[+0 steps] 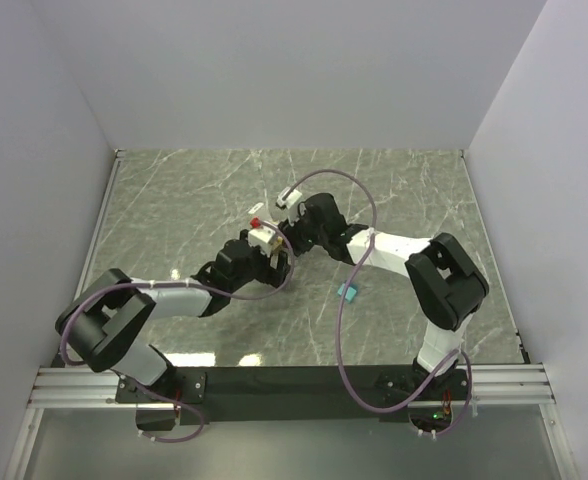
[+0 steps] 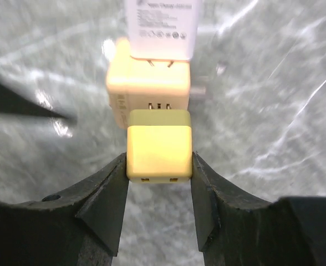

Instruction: Insert the plug

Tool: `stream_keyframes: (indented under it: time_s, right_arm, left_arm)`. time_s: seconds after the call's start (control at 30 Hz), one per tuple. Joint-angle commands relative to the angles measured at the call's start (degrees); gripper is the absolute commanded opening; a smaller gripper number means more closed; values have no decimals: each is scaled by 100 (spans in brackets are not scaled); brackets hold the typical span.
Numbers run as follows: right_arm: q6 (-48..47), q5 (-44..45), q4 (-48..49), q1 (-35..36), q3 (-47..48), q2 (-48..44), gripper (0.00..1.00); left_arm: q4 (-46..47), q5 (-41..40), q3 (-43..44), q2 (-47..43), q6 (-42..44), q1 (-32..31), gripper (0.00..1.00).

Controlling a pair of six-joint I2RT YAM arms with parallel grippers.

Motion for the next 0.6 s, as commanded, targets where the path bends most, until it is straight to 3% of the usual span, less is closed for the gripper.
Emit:
stream_keyframes:
  time_s: [0.0, 0.13, 0.4, 0.57]
  right_arm:
    - [177, 113, 879, 8, 43, -478, 0]
    - [213, 166, 905, 8, -81, -575, 0]
    - [213, 148, 949, 8, -239, -558, 0]
    - [274, 201, 932, 17, -239, -628, 0]
  left_arm:
    - [-27, 354, -182, -352, -309, -125, 90]
    - [105, 170, -498, -774, -493, -125, 90]
    - [17, -1253, -631, -1065, -1011, -20, 90]
    - [97, -1263, -851, -1855, -1539, 761, 89]
